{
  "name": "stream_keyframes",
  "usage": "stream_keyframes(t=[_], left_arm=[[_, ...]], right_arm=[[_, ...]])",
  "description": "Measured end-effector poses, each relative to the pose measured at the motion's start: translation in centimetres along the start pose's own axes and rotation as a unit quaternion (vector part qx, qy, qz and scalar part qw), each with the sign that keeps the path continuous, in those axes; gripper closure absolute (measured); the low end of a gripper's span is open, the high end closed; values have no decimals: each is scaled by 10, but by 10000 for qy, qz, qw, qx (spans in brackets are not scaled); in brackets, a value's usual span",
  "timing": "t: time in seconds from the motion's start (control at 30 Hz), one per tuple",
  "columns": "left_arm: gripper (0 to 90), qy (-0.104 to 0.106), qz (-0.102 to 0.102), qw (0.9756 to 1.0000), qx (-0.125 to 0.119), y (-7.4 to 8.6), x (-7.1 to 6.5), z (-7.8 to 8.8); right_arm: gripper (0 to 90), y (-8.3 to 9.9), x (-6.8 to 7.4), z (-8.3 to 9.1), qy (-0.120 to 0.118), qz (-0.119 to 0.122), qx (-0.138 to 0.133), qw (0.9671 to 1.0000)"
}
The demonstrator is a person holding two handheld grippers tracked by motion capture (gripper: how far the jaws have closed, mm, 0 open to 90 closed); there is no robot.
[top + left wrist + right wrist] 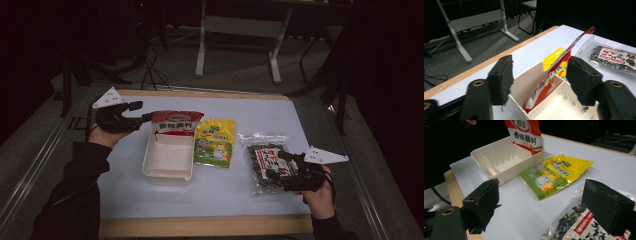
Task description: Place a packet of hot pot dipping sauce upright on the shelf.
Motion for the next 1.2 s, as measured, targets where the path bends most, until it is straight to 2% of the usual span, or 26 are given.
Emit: stream_keyframes(t=[0.1, 0.23, 0.37, 0.47, 0.5, 0.6, 0.63, 0.7, 0.73, 0.77, 0.8, 0.83, 0.97, 1.0, 1.07, 1.1, 1.2], left_arm=[[355, -25, 51, 10000, -49, 3, 2, -1], [330, -76, 67, 9999, -96, 8, 3, 1], [321, -159, 130, 9994, -276, 14, 3, 13], [321, -113, 144, 9992, -345, 15, 0, 18], [321, -128, 106, 9992, -361, 16, -6, 21], [309, 5, 44, 9991, -414, 22, -23, 25], [307, 5, 44, 9991, -414, 22, -23, 25], [282, 147, 24, 9993, -345, 28, -38, 24], [281, 179, 37, 9993, -311, 31, -43, 24], [264, 203, 43, 9993, -311, 33, -48, 23], [250, 312, 79, 9989, -341, 35, -54, 23], [248, 333, 111, 9988, -356, 37, -57, 23], [207, 543, 226, 9972, -459, 45, -75, 20], [191, 646, 233, 9967, -425, 48, -79, 19], [156, 694, 225, 9966, -380, 50, -84, 17], [156, 804, 205, 9959, -349, 54, -93, 13], [137, 896, 207, 9954, -256, 60, -106, 6]], right_arm=[[137, -1, 0, 2, 37, 18, -80, 10000], [137, 0, 0, 2, 1, -43, 11, 10000], [138, 2, 1, 1, -15, -27, 93, 10000], [138, 2, 1, 2, -17, -48, 110, 9999], [138, 2, 0, 2, -20, -52, 109, 9999], [132, 4, -1, 6, -22, -68, 108, 9999], [132, 4, -1, 6, -22, -68, 108, 9999], [109, 5, -6, 9, 152, -25, 148, 9998], [109, 5, -9, 10, 247, -77, 121, 9996], [98, 4, -11, 11, 243, -145, 107, 9995], [98, 4, -12, 12, 298, -201, 74, 9993], [99, 3, -15, 13, 445, -243, 23, 9987], [130, 5, -22, 14, 554, -174, 62, 9983], [129, 7, -24, 14, 587, -174, 95, 9981], [126, 9, -30, 13, 653, -166, 113, 9977], [124, 10, -33, 12, 717, -180, 78, 9972], [139, 14, -41, 12, 711, -320, 28, 9970]])
Point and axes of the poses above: each handheld gripper's, and its own axes: z roughly backward along the jaws, y roughly out of its underside, x roughly to its left, the point moved 6 cm from there along -z, roughly forward along the jaws, and after that the axes turned 13 degrees about y, right-handed, at the moved point
